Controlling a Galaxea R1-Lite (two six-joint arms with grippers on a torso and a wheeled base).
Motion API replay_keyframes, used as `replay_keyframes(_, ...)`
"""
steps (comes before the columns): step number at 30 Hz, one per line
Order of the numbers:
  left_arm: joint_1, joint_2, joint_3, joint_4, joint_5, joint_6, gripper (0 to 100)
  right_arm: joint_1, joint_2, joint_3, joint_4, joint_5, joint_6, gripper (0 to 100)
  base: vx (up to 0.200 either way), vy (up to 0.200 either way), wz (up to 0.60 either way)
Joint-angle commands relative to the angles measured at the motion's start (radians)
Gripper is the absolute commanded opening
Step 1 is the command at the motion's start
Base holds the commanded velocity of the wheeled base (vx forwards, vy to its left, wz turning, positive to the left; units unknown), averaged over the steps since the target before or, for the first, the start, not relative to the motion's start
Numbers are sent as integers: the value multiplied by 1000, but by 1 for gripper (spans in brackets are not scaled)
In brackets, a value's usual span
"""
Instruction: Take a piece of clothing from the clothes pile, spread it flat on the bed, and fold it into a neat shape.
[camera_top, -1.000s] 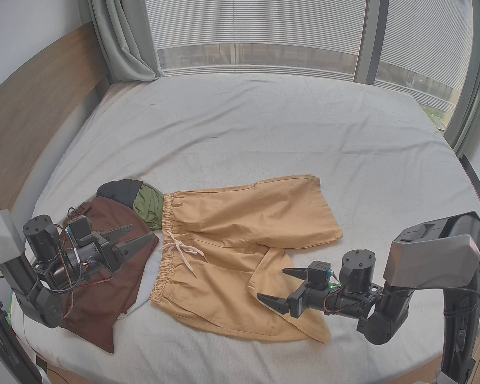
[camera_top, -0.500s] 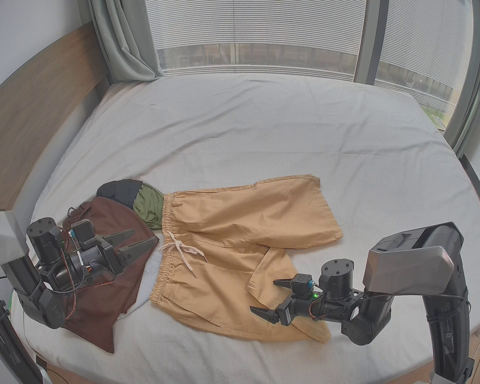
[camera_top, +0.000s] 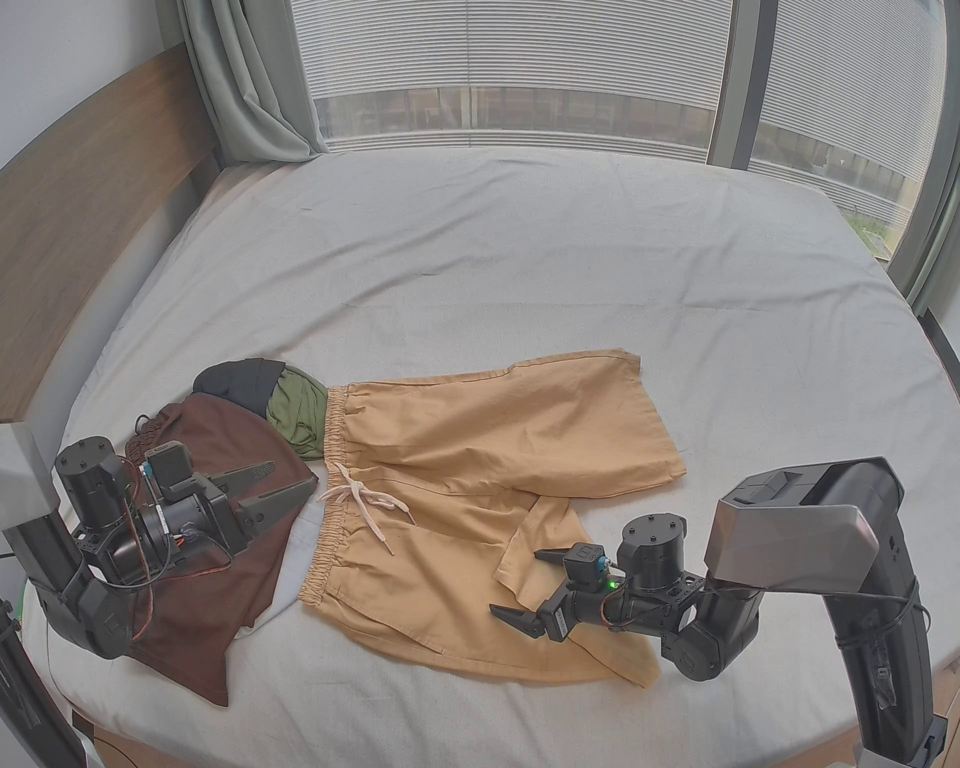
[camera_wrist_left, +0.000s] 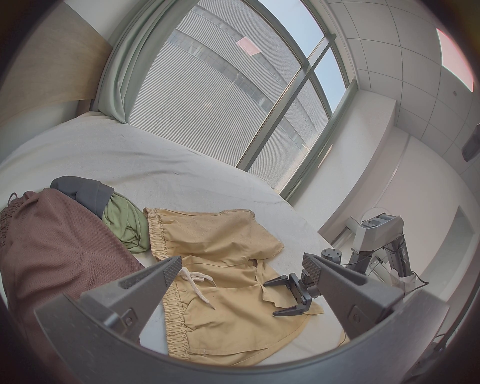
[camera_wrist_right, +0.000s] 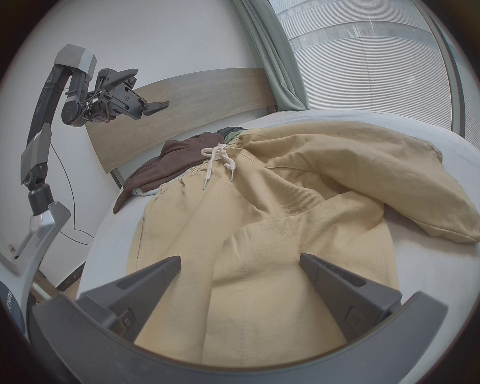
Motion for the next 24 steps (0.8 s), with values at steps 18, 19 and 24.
replay_keyframes(18, 0, 0, 0, -1, -3, -1, 100, -14, 5, -36, -3, -55, 25, 0, 0, 0, 0)
replay_keyframes(19, 0, 0, 0, -1, -3, -1, 100, -15, -14, -27, -5, -60, 27, 0, 0, 0, 0)
replay_keyframes(24, -2, -1, 0, -1, -6, -1, 100, -30, -78, 14, -9, -66, 42, 0, 0, 0, 0)
